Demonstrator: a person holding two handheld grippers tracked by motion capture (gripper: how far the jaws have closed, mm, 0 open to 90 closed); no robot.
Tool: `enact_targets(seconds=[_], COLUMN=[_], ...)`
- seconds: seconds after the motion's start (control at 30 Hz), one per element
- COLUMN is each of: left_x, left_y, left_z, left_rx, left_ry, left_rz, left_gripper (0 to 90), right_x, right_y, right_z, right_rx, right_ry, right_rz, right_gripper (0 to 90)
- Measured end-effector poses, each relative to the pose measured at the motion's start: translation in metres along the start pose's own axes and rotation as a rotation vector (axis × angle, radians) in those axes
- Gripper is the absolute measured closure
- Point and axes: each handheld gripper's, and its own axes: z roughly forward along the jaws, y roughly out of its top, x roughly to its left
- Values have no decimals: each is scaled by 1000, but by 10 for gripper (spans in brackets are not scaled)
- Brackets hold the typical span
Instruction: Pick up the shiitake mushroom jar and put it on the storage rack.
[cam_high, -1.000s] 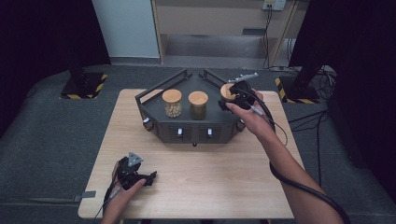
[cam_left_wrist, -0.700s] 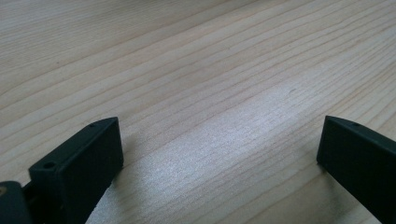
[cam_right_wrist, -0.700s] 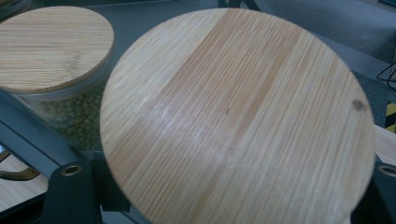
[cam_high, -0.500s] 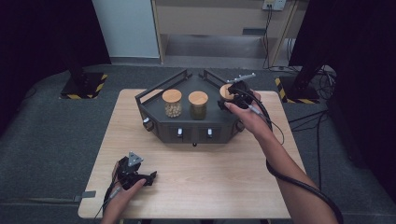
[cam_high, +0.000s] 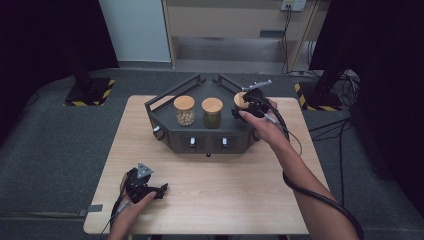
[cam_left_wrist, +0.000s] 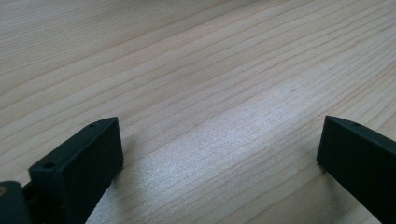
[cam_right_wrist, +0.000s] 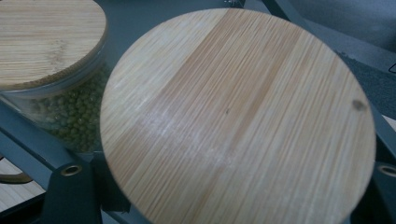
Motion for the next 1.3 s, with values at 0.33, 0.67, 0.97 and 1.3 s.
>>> enact_targets(seconds=[0.33, 0.67, 0.97, 1.3], left_x=[0, 0, 0, 0], left_y=[0, 0, 0, 0], left_z=[0, 0, 0, 0], left_rx=[0, 1, 0, 1], left_ry=[0, 0, -1, -1], left_rz=[1, 0, 0, 1], left_gripper=[0, 0, 0, 0], right_x=[-3, -2, -4, -6], right_y=[-4, -7, -11, -16], right_z=[6, 12, 14, 15], right_rx=[10, 20, 18, 4], right_ry=[14, 14, 19, 27], right_rz=[17, 22, 31, 45], right_gripper=[255, 255, 255, 255])
